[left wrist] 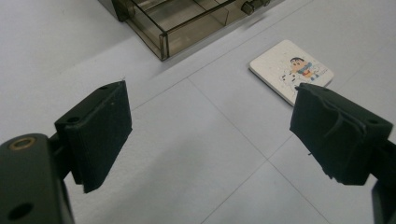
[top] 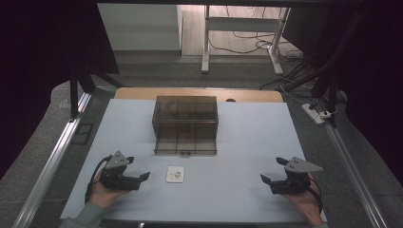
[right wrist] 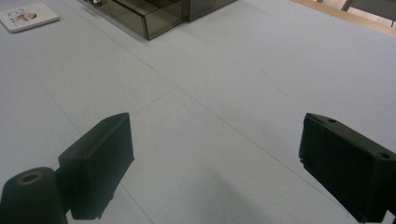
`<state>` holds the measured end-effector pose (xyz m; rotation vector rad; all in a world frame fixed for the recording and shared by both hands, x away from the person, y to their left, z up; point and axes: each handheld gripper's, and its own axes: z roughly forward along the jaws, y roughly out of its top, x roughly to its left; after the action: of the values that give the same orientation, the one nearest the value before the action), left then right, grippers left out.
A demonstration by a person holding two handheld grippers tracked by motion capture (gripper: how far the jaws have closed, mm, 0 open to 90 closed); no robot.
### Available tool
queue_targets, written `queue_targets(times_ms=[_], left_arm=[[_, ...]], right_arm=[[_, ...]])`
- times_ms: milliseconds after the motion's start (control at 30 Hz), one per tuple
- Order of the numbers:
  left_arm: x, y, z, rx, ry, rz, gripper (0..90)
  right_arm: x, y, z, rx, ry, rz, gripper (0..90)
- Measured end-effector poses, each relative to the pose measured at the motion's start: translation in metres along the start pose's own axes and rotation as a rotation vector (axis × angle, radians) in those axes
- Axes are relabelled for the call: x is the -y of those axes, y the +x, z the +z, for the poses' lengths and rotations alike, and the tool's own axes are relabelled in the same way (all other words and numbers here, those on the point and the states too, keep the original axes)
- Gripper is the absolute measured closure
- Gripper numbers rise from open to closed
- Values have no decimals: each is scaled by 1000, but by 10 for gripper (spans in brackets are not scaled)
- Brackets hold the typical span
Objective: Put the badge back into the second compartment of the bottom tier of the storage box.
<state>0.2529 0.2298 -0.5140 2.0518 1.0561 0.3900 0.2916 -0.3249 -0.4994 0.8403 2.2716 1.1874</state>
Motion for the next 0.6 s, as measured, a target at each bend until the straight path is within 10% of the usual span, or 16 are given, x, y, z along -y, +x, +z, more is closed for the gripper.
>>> queue_targets(times_ms=[600], left_arm=[[0, 0, -6, -30, 10, 47, 127]], right_arm=[[3, 1, 3, -27, 7, -5, 120]])
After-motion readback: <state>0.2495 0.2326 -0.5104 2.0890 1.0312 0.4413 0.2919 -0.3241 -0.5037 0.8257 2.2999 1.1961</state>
